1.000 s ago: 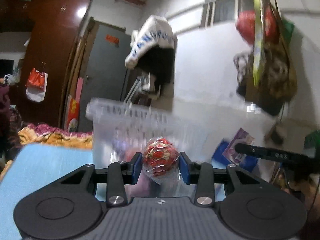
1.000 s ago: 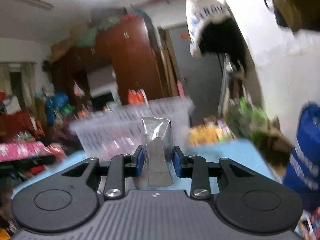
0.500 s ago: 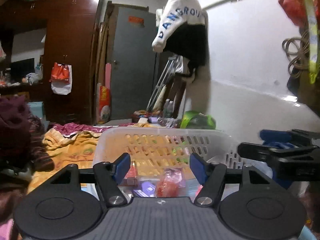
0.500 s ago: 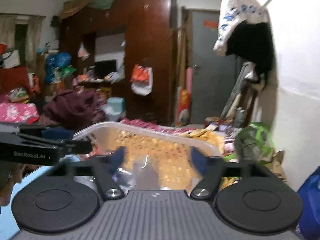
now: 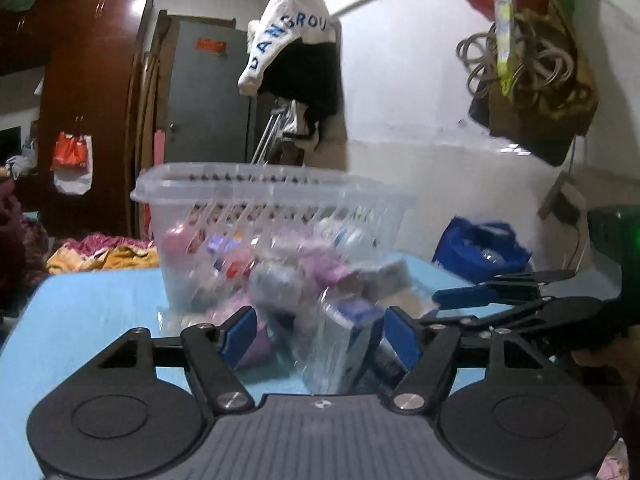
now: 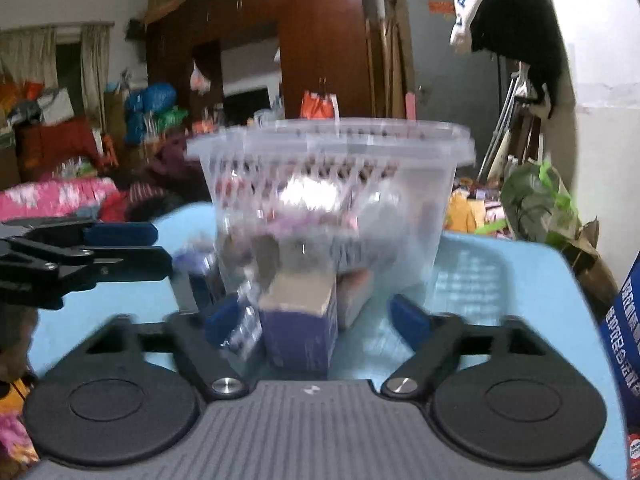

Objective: Organize objects
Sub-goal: 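Grasp the blue-white box with the left gripper while the right grasps the purple box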

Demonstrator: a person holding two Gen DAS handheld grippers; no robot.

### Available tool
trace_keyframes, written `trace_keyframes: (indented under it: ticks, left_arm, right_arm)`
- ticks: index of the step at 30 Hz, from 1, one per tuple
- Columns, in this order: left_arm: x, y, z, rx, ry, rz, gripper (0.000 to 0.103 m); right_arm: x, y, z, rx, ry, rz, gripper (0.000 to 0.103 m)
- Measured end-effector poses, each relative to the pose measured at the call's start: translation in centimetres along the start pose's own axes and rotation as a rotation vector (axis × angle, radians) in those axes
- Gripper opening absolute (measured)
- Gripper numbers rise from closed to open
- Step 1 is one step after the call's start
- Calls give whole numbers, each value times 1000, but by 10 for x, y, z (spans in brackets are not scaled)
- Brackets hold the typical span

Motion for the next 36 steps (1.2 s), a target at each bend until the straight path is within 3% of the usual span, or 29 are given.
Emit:
trace_keyframes:
  ticks: [3,6,11,12,14,16,21,26,30,36]
  left_arm:
    - [8,-5,5,-18,-42,15,74]
    - [13,-2,10,0,-65,26,74]
    - [25,-4,16,-37,-95,13,74]
    - [26,-4,17,-44,-101,13,72]
    - [28,-6,17,-54,-110,6,50]
    - [29,-6,18,-43,-120,-14,49]
    - [19,-9,17,-58,-72,-1,47]
    - [0,-15,16,-89,42,35,47]
    - [3,-17,16,-100,29,38,47]
    - [-4,-22,16,-128,74,33,47]
  right_arm:
    - [10,3,1,28,-28,-53,63]
    - [16,2,6,19,-65,-59,47]
    - [1,0,14,19,-13,-53,46]
    - [-4,-2,17,24,3,-52,46]
    - [-9,-1,19,31,36,-40,45]
    - [-15,-2,20,31,81,-38,45]
    - [-23,-1,22,37,162,-24,45]
    - [-32,0,23,48,243,-58,45]
    - [-32,-1,23,37,258,-74,45]
    - [-34,-2,24,13,283,-103,45]
Point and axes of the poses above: each gripper's, at about its wrist camera, not at the fingertips, and x roughly the way its jaws point, y to its right, z to its underside, the point moved 1 cm from there along x, roughly the way its jaws point, and after that the axes turned 10 degrees about y, right-handed, at the moved point
